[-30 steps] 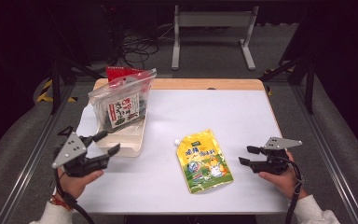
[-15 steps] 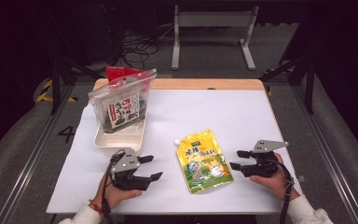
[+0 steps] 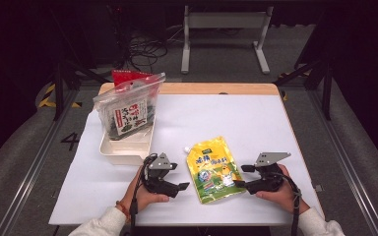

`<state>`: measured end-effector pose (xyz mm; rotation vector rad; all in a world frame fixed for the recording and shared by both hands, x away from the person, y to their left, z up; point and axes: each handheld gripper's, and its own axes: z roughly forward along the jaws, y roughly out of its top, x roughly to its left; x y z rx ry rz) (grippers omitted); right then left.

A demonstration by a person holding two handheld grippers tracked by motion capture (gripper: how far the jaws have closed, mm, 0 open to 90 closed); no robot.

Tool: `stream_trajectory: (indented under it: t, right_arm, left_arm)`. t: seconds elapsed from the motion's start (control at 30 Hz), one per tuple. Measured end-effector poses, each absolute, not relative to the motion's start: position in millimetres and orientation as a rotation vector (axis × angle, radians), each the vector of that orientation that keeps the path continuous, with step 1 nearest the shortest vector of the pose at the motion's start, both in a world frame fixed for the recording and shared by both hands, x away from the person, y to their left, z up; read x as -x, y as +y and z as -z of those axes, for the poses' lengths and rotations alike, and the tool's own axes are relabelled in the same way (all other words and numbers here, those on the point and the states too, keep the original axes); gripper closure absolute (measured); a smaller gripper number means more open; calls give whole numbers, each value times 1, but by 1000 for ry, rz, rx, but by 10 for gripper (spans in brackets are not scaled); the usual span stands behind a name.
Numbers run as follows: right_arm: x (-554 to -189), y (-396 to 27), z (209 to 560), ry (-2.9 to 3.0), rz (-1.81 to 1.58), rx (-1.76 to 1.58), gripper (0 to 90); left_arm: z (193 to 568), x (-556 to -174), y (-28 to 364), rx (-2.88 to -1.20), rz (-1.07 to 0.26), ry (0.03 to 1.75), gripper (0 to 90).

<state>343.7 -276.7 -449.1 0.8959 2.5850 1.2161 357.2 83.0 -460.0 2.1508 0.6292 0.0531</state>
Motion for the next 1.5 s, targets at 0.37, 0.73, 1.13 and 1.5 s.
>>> stream_trajectory:
  t: [0.37, 0.73, 1.13, 1.5]
  right_arm:
    - [-333, -258, 453, 2677, -1046, -745, 237]
    - [-330, -258, 455, 2656, -1045, -720, 262]
    - [-330, -260, 455, 2650, -1055, -685, 284]
    - [-329, -261, 455, 2647, -1066, -661, 307]
  left_arm:
    - [467, -383, 62, -2147, 45, 699, 116]
    - [467, -397, 42, -2101, 211, 674, 132]
    - [467, -406, 33, -2023, 290, 669, 311]
    - [461, -406, 32, -1995, 240, 591, 762]
